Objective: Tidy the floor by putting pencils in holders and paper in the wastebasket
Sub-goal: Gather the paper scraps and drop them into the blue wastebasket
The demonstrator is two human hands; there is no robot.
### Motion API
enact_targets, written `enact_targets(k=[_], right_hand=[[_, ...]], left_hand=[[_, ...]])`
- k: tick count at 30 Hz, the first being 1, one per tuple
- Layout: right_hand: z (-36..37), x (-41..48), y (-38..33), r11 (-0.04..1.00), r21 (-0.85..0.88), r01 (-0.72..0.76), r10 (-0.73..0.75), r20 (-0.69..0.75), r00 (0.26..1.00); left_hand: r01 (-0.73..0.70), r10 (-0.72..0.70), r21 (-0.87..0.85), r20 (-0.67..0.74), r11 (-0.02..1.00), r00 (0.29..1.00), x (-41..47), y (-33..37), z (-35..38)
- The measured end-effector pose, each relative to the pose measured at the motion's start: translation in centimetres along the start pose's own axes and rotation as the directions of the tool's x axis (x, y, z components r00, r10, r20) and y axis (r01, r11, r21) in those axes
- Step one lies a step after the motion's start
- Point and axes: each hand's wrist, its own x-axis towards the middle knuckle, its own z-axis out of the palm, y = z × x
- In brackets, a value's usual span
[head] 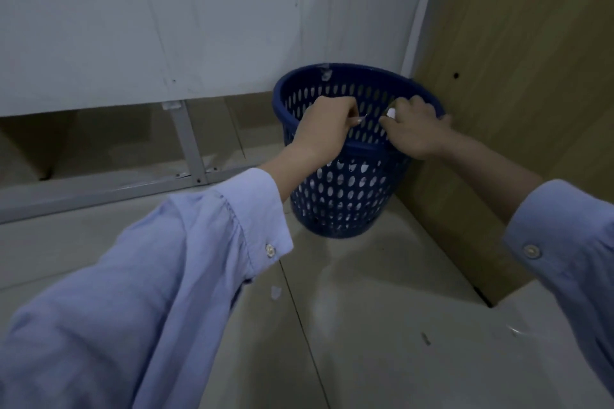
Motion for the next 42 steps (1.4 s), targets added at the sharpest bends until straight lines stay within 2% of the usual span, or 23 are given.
enact_targets(k=[4,9,15,18,21,23,25,26,27,28,29,32,34,37,39,42], right_hand=[[1.1,0.4,0.3,1.0,-0.007,0.009,-0.009,0.034,0.999],[1.7,-0.2,0.0,0.999,-0.016,0.028,-0.028,0.017,0.999],[2.3,-1.8,-2.0,0.989,0.123,0.077,-0.052,-0.196,0.979],[2.8,-2.5,-3.3,0.983,0.139,0.116,-0.092,-0.172,0.981],[3.6,-2.9,-4.5,0.979,0.171,0.113,-0.084,-0.17,0.982],[4.3,-3.9,-5.5,0.967,0.191,0.169,-0.092,-0.354,0.931],[5.6,-5.9,-6.5,0.94,0.129,0.316,-0.182,-0.593,0.784],[6.6,-7.0,-7.0,0.911,0.071,0.407,-0.262,-0.662,0.702],[7.9,-8.1,-7.4,0.877,0.017,0.481,-0.343,-0.678,0.65],[9.4,-9.1,-7.6,0.843,-0.012,0.537,-0.419,-0.641,0.643],[11.1,-10.1,-7.9,0.817,-0.006,0.576,-0.479,-0.563,0.674],[16.3,-11.9,-8.3,0.794,0.073,0.603,-0.581,-0.199,0.789],[19.4,-12.3,-8.5,0.786,0.128,0.605,-0.615,0.062,0.786],[22.5,-12.4,-8.8,0.789,0.117,0.603,-0.6,0.357,0.716],[24.1,-12.7,-9.0,0.791,0.063,0.609,-0.57,0.436,0.696],[25.8,-13.2,-9.3,0.786,-0.05,0.616,-0.544,0.418,0.728]], left_hand=[[0.024,-0.035,0.102,0.11,0.994,0.993,0.4,-0.4,0.6],[0.0,-0.017,0.131,0.124,0.991,0.992,0.0,-0.7,-0.1],[-0.066,0.069,0.101,-0.026,0.993,0.997,-2.3,-1.9,-0.8],[-0.094,0.105,0.098,-0.118,0.991,0.987,-4.3,-3.4,-1.4],[-0.087,0.1,0.102,-0.125,0.991,0.987,-6.3,-5.1,-2.0],[-0.075,0.086,0.119,-0.097,0.99,0.992,-7.4,-6.2,-2.5],[-0.072,0.081,0.142,-0.058,0.987,0.995,-8.0,-7.1,-3.0],[-0.072,0.08,0.153,-0.043,0.986,0.996,-8.3,-7.4,-3.4],[-0.073,0.08,0.163,-0.037,0.984,0.996,-8.4,-7.7,-3.7],[-0.071,0.078,0.171,-0.036,0.983,0.996,-8.4,-7.8,-4.0],[-0.062,0.07,0.178,-0.038,0.982,0.997,-8.4,-8.0,-4.4],[-0.036,0.042,0.182,-0.033,0.983,0.999,-8.6,-8.2,-4.6],[-0.022,0.023,0.187,-0.006,0.982,1.0,-9.0,-8.3,-4.3],[0.014,-0.022,0.216,0.036,0.976,0.999,-10.3,-8.9,-3.5],[0.035,-0.052,0.219,0.074,0.975,0.996,-11.3,-9.6,-2.8],[0.063,-0.098,0.236,0.143,0.97,0.985,-13.0,-10.8,-1.9]])
